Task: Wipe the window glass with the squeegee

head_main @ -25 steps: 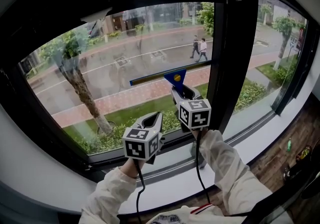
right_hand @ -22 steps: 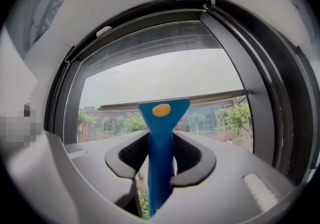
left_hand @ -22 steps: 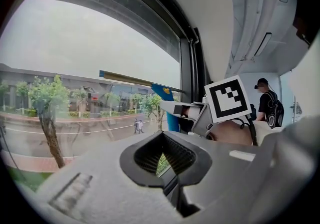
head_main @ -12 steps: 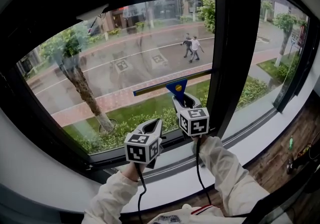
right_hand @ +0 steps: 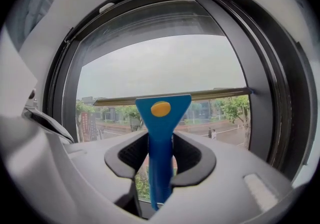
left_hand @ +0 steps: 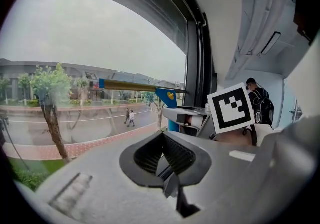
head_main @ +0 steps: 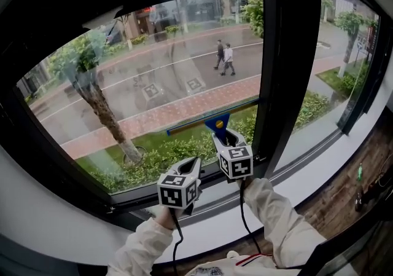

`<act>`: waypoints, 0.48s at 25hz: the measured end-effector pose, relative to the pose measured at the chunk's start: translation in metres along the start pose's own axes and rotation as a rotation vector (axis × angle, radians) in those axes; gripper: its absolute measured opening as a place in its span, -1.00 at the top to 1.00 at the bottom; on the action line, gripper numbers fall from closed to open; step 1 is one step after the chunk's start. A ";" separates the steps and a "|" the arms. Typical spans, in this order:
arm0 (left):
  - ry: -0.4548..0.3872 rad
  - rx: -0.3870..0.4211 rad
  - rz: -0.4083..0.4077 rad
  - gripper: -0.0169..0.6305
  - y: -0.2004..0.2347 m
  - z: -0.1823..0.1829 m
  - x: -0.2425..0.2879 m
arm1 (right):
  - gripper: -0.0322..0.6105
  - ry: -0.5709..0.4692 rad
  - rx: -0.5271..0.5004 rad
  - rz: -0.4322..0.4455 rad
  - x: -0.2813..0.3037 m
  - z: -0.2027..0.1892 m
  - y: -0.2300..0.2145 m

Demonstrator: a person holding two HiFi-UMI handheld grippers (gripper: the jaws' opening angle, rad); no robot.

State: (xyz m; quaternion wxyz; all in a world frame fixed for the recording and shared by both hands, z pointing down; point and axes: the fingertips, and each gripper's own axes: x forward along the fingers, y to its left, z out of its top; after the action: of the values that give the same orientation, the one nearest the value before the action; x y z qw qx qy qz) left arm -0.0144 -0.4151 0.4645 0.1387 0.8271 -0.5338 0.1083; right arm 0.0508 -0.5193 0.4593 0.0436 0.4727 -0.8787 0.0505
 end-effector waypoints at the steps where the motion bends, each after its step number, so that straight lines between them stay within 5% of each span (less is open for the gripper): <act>1: 0.006 -0.003 -0.004 0.94 -0.001 -0.004 0.002 | 0.45 0.010 -0.002 -0.001 0.001 -0.007 0.000; 12: 0.091 -0.038 -0.053 0.94 -0.013 -0.059 0.017 | 0.45 0.114 0.004 0.008 0.006 -0.087 -0.002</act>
State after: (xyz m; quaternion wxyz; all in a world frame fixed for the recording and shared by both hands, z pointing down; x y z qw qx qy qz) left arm 0.0023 -0.4040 0.5237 0.1812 0.8323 -0.5070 0.1319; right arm 0.0520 -0.5137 0.5464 0.0924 0.4657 -0.8765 0.0793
